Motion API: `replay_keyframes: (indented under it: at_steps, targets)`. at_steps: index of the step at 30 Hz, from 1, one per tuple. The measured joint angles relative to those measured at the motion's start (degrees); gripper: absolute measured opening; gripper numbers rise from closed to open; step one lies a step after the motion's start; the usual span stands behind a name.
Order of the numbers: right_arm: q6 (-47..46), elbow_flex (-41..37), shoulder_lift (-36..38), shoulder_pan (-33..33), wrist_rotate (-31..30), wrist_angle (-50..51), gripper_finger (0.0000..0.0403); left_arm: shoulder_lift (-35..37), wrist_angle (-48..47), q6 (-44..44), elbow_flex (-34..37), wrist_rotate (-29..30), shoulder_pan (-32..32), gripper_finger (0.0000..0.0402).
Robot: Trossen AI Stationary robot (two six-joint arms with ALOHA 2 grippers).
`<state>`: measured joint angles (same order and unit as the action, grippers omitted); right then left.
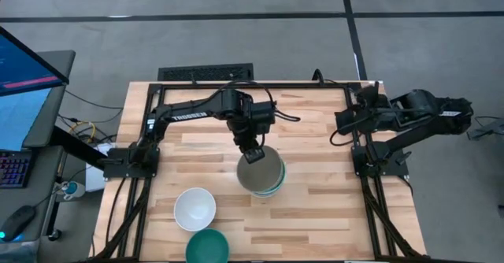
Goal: Nest bowls inside each other
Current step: Stack the gray bowl on the blue bowl
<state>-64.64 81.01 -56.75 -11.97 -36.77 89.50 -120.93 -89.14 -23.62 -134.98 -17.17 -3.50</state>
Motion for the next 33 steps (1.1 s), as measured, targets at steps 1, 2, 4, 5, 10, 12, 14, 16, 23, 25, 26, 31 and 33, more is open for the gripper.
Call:
replay_keyframes:
  at_steps: [1, 2, 4, 5, 10, 12, 14, 16, 23, 25, 26, 31, 33]
  targets:
    - [0.0, -0.4, 0.0, 0.0, 0.5, -0.4, 0.0306, 0.2, -0.6, 0.0, 0.0, 0.0, 0.1, 0.0]
    - [0.0, -0.8, 0.1, 0.0, 0.9, -1.1, 0.0306, 0.3, -0.4, 0.0, 0.0, -0.1, 0.2, 0.0]
    - [0.2, -1.1, 0.1, 0.0, 1.2, -2.4, 0.0306, 0.4, -0.1, -0.1, 0.0, -0.2, 0.4, 0.0]
    - [0.5, -1.1, 0.0, 0.0, 1.1, -3.0, 0.0306, 0.4, -0.1, -0.2, 0.0, -0.2, 0.4, 0.0]
    - [2.1, -1.1, 0.1, 0.0, 1.1, -5.0, 0.0306, 0.4, 0.6, -0.1, 0.0, -0.2, 0.3, 0.0017]
    - [2.1, -1.1, 0.1, 0.0, 1.2, -5.6, 0.0306, 0.4, 1.0, 0.2, 0.0, -0.2, 0.2, 0.0027]
    - [2.4, -1.1, 0.1, 0.0, 2.3, -7.9, 0.0306, 0.4, 2.1, 0.4, 0.0, -0.3, 0.2, 0.0035]
    - [4.8, -1.1, 0.1, 0.0, 4.3, -12.1, 0.0306, 0.4, 2.9, 0.4, 0.0, -0.4, 0.2, 0.0041]
    - [15.8, -1.1, -0.7, 0.0, 9.3, -29.1, 0.0306, 0.4, 2.4, 1.3, 0.0, -0.8, 0.2, 0.0047]
    - [16.1, -1.1, -0.8, 0.0, 9.4, -29.9, 0.0306, 0.8, 1.5, 1.3, 0.0, -1.0, 0.2, 0.0048]
    - [16.1, -1.1, -0.9, 0.0, 9.4, -30.0, 0.0306, 1.0, 1.3, 1.3, 0.0, -1.1, 0.3, 0.0048]
    - [16.2, -1.1, -2.8, 0.0, 9.8, -30.0, 0.0306, 1.4, -0.5, 0.5, 0.0, -2.8, 0.3, 0.0048]
    - [16.3, -1.1, -3.5, 0.0, 9.8, -30.0, 0.0306, 1.4, -0.2, 0.5, 0.0, -3.3, 0.3, 0.0048]
